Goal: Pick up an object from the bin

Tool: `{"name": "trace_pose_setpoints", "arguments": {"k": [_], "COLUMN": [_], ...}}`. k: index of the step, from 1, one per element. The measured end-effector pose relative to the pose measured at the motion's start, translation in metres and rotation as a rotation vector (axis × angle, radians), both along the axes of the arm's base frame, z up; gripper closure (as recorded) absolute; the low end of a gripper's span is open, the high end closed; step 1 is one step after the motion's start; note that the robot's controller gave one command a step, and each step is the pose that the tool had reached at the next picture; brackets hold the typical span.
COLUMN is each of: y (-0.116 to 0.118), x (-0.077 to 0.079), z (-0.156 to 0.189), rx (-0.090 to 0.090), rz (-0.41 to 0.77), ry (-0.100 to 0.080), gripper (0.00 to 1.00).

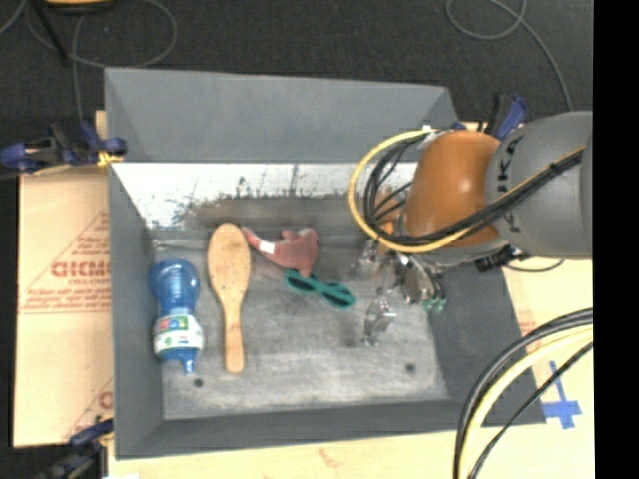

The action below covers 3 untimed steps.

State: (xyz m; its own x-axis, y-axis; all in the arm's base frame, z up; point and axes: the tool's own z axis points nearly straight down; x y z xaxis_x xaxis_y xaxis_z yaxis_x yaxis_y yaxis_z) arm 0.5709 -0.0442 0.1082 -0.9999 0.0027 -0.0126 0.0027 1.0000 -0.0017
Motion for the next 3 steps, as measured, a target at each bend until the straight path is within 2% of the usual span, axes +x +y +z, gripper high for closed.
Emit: {"name": "trace_pose_setpoints", "arguments": {"k": [1, 2, 3], "y": [0.030, 0.078, 0.078], "x": [0.013, 0.020, 0.020], "z": [-0.032, -0.033, -0.033], "rx": [-0.002, -0.002, -0.002], "rz": [0.125, 0.349, 0.349], "ry": [0.008, 0.004, 0.004], "gripper": [0.00, 1.00, 1.00]}}
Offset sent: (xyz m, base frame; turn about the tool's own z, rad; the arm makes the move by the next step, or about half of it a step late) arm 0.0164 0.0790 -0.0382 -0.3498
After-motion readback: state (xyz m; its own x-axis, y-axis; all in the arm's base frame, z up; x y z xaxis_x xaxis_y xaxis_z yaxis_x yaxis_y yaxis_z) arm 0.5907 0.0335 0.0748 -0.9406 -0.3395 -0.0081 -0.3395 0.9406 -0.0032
